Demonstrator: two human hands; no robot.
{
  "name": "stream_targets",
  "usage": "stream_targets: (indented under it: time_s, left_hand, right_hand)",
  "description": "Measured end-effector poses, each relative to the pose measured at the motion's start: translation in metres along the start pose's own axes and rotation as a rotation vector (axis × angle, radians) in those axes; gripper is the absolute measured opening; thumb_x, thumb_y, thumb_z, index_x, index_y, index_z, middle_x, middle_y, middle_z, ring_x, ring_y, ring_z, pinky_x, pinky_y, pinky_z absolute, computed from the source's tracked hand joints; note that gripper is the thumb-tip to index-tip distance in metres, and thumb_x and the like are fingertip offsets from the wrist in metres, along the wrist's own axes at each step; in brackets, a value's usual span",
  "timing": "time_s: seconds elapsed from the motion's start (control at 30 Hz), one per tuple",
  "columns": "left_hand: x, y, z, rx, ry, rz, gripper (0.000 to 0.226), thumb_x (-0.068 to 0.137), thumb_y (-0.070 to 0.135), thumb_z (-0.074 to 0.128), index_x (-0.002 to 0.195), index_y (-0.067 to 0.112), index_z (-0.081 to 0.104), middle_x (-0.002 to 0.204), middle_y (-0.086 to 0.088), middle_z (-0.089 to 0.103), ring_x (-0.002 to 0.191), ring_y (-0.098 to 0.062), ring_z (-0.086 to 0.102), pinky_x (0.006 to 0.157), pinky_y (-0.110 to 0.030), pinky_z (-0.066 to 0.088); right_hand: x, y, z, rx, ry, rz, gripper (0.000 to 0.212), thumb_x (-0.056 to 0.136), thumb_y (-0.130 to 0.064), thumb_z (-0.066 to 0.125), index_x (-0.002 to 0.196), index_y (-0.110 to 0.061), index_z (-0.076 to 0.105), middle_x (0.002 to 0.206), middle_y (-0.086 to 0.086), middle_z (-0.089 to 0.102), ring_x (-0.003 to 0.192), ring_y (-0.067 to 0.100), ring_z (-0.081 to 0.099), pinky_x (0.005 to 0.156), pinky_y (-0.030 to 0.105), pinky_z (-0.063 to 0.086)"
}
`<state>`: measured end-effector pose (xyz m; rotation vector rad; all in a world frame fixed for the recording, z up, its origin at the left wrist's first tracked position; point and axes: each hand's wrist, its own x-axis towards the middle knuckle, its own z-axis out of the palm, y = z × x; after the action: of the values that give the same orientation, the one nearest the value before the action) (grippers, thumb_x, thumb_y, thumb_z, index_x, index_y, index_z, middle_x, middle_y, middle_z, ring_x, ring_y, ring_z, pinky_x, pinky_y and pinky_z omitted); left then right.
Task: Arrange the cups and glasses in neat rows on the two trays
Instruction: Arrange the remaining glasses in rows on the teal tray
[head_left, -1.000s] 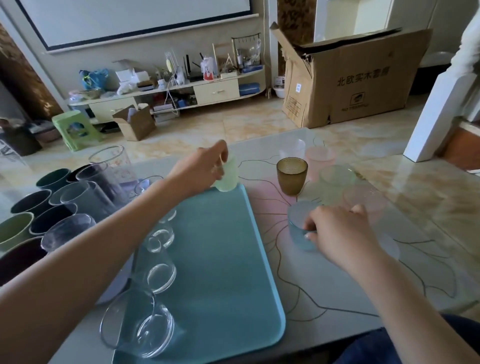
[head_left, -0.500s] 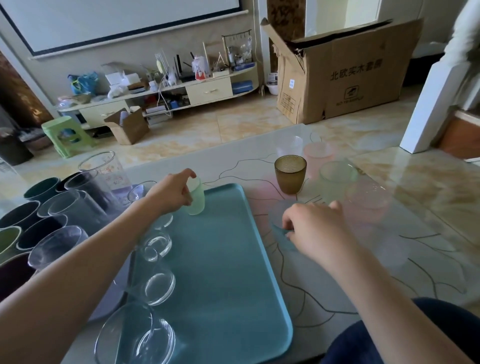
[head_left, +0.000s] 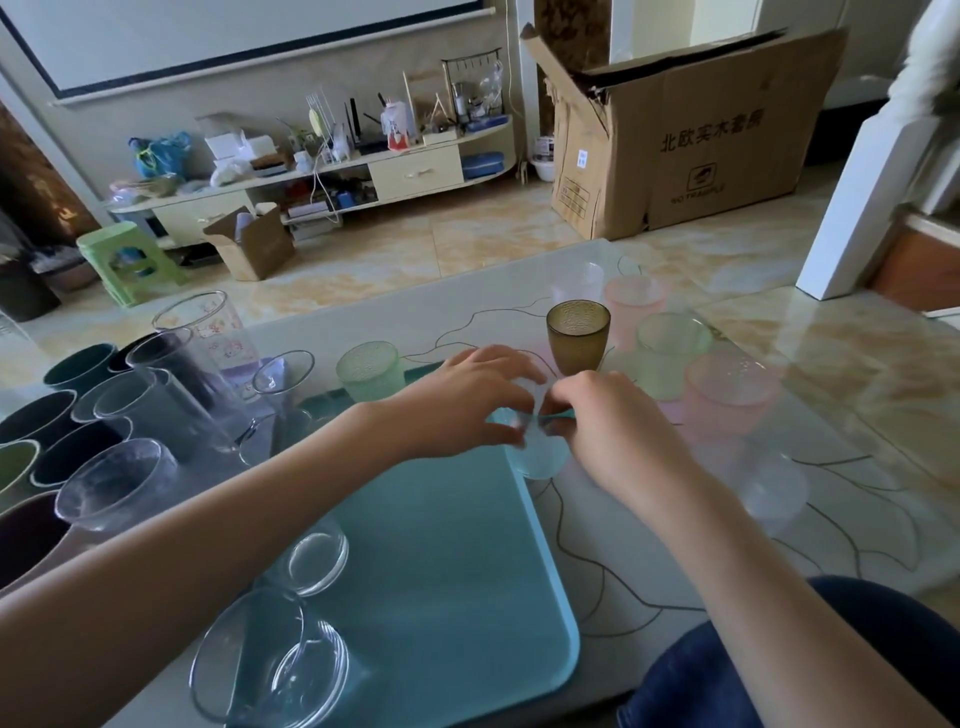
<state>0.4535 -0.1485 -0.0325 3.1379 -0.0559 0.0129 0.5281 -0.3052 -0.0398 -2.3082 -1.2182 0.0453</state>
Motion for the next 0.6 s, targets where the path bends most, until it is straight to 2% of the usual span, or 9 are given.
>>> stream_targets:
  time_s: [0.07, 0.17, 0.23, 0.3, 0.43, 0.6]
  left_hand:
    - [0.003, -0.003, 0.002, 0.016, 0.011, -0.030, 0.028, 0.088, 0.042, 0.058, 0.107, 0.024, 0.065, 0.131, 0.011, 0.055, 0.134, -0.005, 0.033, 0.117, -0.035, 0.012]
    - [0.001, -0.011, -0.003, 0.035, 0.095, -0.098, 0.032, 0.089, 0.038, 0.057, 0.116, 0.023, 0.063, 0.134, 0.006, 0.055, 0.135, -0.005, 0.036, 0.116, -0.032, 0.011]
    - [-0.001, -0.023, -0.009, 0.006, 0.186, -0.186, 0.030, 0.088, 0.035, 0.059, 0.113, 0.019, 0.064, 0.133, 0.003, 0.056, 0.132, -0.009, 0.041, 0.114, -0.030, 0.014]
    - [-0.002, -0.039, -0.013, 0.004, 0.231, -0.295, 0.026, 0.088, 0.032, 0.060, 0.107, 0.015, 0.065, 0.124, 0.000, 0.062, 0.123, -0.016, 0.049, 0.109, -0.030, 0.020]
    - [-0.007, -0.066, -0.005, 0.074, 0.199, -0.443, 0.017, 0.091, 0.033, 0.056, 0.099, 0.019, 0.062, 0.109, -0.001, 0.067, 0.106, -0.022, 0.056, 0.105, -0.035, 0.026]
    - [-0.012, -0.080, 0.011, 0.129, 0.108, -0.506, 0.018, 0.091, 0.034, 0.055, 0.094, 0.019, 0.062, 0.106, -0.001, 0.067, 0.100, -0.024, 0.057, 0.097, -0.032, 0.028]
  right_hand:
    - [-0.001, 0.000, 0.000, 0.012, 0.021, 0.003, 0.021, 0.085, -0.008, 0.058, 0.096, -0.023, 0.069, 0.083, -0.004, 0.068, 0.086, 0.023, 0.064, 0.064, 0.027, 0.041]
    - [0.001, 0.004, -0.006, 0.052, 0.106, 0.026, 0.032, 0.086, -0.010, 0.058, 0.112, -0.029, 0.060, 0.092, -0.009, 0.061, 0.095, 0.018, 0.062, 0.072, 0.029, 0.044]
    - [0.003, 0.011, -0.012, 0.031, 0.183, 0.067, 0.038, 0.086, -0.011, 0.057, 0.120, -0.028, 0.054, 0.114, -0.003, 0.058, 0.105, 0.023, 0.058, 0.081, 0.037, 0.047]
    - [0.005, 0.024, -0.019, -0.047, 0.241, 0.171, 0.037, 0.087, -0.015, 0.057, 0.123, -0.025, 0.051, 0.119, 0.003, 0.055, 0.110, 0.028, 0.053, 0.084, 0.041, 0.042]
    - [0.003, 0.049, -0.026, -0.207, 0.136, 0.356, 0.028, 0.089, -0.025, 0.056, 0.117, -0.024, 0.054, 0.115, 0.005, 0.060, 0.115, 0.030, 0.046, 0.092, 0.043, 0.034]
    - [0.001, 0.064, -0.023, -0.308, 0.065, 0.393, 0.025, 0.089, -0.026, 0.054, 0.114, -0.025, 0.058, 0.121, 0.007, 0.053, 0.116, 0.031, 0.044, 0.092, 0.044, 0.033]
